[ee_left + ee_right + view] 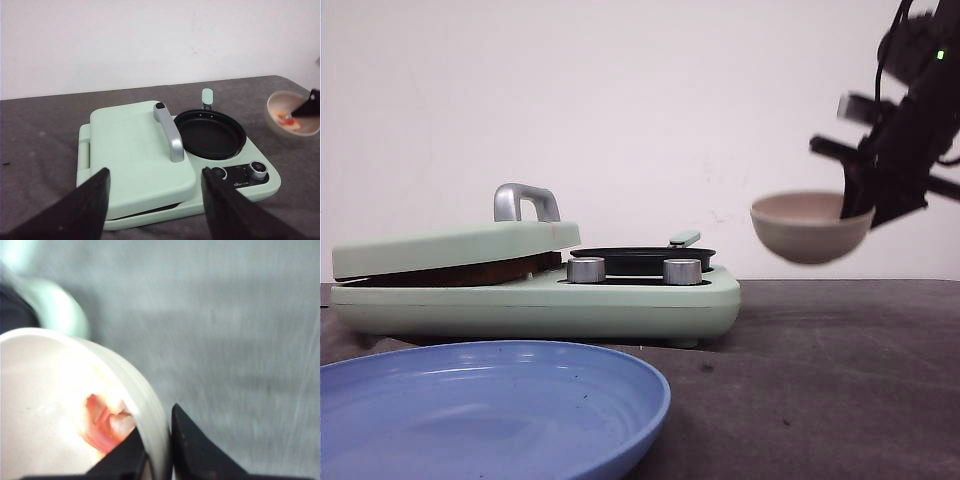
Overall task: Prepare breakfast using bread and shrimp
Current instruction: 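Lift the cream bowl with the right gripper toward the frying pan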
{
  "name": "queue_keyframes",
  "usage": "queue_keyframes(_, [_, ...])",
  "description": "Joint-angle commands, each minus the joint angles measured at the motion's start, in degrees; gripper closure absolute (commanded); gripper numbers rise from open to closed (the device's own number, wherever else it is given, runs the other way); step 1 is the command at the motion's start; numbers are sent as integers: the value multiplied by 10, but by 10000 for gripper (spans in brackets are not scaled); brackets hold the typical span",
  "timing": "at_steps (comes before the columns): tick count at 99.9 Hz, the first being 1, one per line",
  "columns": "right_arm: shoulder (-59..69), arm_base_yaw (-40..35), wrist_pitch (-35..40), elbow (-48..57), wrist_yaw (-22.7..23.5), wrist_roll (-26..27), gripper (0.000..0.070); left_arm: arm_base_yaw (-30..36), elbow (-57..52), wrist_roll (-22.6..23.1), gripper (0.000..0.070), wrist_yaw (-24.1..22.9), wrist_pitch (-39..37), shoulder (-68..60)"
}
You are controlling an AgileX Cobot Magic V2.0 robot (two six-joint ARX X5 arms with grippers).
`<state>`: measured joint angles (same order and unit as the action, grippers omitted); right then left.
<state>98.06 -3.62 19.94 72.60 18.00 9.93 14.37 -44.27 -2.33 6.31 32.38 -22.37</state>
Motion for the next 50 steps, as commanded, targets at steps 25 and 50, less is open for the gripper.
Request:
queue_keyframes(25, [-35, -70, -113, 9, -2, 1, 700, 1, -3, 0, 417, -2, -6, 0])
queue_keyframes(50, [-34, -154, -232, 9, -98, -85, 700, 1, -3, -1, 419, -1, -6, 0])
